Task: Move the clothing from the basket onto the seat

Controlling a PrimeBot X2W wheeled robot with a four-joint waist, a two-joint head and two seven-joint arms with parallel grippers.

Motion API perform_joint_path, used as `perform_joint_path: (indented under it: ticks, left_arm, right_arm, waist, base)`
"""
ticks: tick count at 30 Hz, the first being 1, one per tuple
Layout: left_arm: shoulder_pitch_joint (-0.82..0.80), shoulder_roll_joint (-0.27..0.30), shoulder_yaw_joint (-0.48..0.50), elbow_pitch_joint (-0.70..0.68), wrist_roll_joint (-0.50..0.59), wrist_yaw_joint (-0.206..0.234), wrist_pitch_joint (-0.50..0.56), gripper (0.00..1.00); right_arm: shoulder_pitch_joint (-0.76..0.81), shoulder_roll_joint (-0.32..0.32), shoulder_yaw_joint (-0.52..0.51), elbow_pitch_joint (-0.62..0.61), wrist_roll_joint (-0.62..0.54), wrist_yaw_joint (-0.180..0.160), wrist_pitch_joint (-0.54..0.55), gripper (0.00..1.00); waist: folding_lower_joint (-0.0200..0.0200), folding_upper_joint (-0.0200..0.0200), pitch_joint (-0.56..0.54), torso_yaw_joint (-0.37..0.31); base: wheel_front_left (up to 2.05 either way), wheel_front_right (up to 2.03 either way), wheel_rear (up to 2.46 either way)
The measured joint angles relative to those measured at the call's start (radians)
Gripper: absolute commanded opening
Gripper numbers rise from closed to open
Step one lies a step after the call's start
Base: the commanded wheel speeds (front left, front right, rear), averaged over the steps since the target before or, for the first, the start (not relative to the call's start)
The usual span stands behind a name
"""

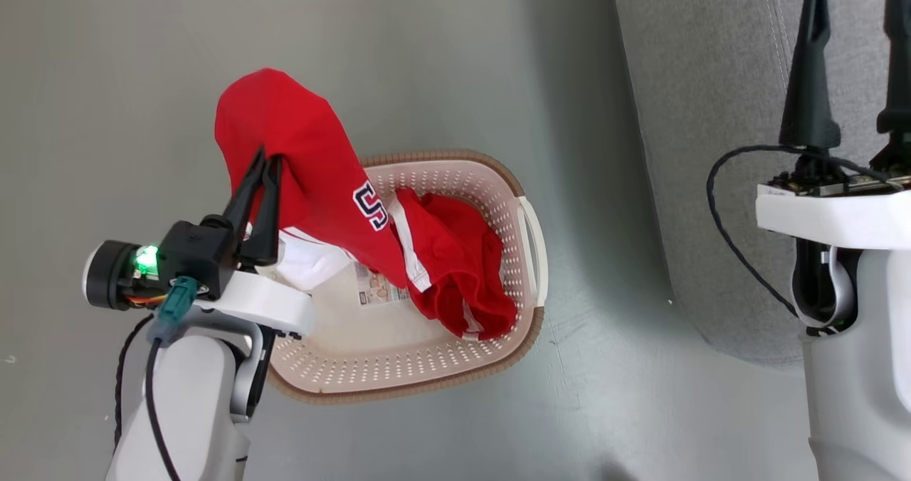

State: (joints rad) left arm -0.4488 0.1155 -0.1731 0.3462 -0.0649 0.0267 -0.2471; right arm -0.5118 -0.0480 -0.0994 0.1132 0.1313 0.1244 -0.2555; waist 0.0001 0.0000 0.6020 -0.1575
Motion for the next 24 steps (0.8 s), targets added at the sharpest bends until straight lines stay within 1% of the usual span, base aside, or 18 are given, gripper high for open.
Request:
perform_joint_path:
  ticks: [12, 15, 23, 24]
  left_arm:
    - [0.014, 0.004, 0.025, -0.138, -0.003, 0.000, -0.001, 0.00]
    - [0.015, 0.003, 0.026, -0.157, -0.004, 0.000, -0.001, 0.00]
    - [0.032, -0.004, 0.018, -0.194, -0.014, -0.002, -0.008, 0.00]
    - [0.032, -0.004, 0.018, -0.194, -0.014, -0.002, -0.008, 0.00]
  right_arm:
    - [0.046, 0.000, 0.007, 0.029, -0.018, 0.000, 0.000, 1.00]
    - [0.056, -0.001, 0.024, 0.034, -0.025, 0.000, 0.000, 1.00]
    - [0.114, -0.003, 0.124, 0.076, -0.037, 0.000, 0.000, 1.00]
    - [0.114, -0.003, 0.124, 0.076, -0.037, 0.000, 0.000, 1.00]
  waist:
    - [0.0000, 0.0000, -0.086, 0.032]
    - [0.0000, 0.0000, -0.110, 0.039]
    - [0.0000, 0.0000, -0.178, 0.055]
    - [0.0000, 0.0000, -0.178, 0.055]
  base:
    - [0.00, 0.00, 0.00]
    - [0.00, 0.00, 0.00]
    - [0.00, 0.00, 0.00]
    - [0.00, 0.00, 0.00]
